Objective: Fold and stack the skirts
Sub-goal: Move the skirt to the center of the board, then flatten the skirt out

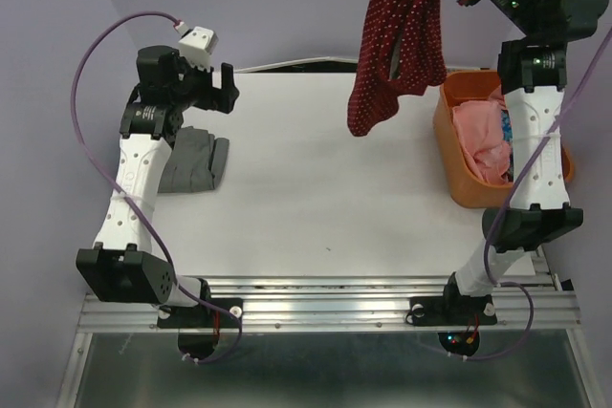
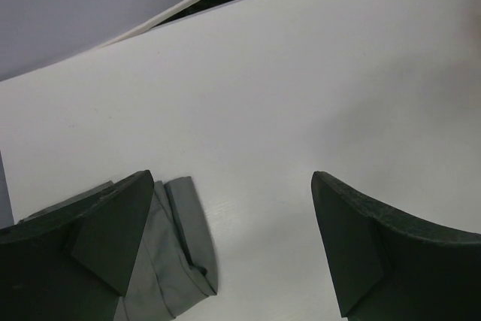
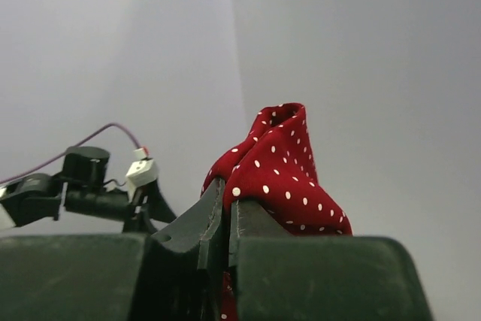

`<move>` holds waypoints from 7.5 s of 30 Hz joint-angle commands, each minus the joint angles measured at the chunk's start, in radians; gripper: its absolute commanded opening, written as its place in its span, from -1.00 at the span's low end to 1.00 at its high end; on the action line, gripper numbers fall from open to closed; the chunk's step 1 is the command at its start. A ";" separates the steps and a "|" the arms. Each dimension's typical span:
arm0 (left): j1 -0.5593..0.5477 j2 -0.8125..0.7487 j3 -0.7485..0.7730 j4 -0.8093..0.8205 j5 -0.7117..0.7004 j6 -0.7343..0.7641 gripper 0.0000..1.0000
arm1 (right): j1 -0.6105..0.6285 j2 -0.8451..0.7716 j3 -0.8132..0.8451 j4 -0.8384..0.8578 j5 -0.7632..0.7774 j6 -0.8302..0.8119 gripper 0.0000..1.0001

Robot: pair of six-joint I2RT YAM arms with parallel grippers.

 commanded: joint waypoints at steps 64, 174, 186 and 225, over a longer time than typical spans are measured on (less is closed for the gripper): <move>-0.436 0.052 -0.461 0.050 0.024 1.148 0.76 | 0.120 -0.143 -1.250 -0.852 0.270 -1.274 0.66; -0.159 0.283 0.442 0.505 -0.369 0.312 -1.00 | 0.145 0.119 -0.129 -0.368 0.682 -1.168 -0.99; -0.252 -0.197 -0.519 -0.023 0.179 0.758 0.97 | 0.145 -0.311 -1.067 -0.972 0.255 -1.596 0.66; -0.020 0.506 0.028 0.104 0.019 0.154 -0.10 | 0.371 0.327 -0.921 -1.177 0.429 -1.467 -0.17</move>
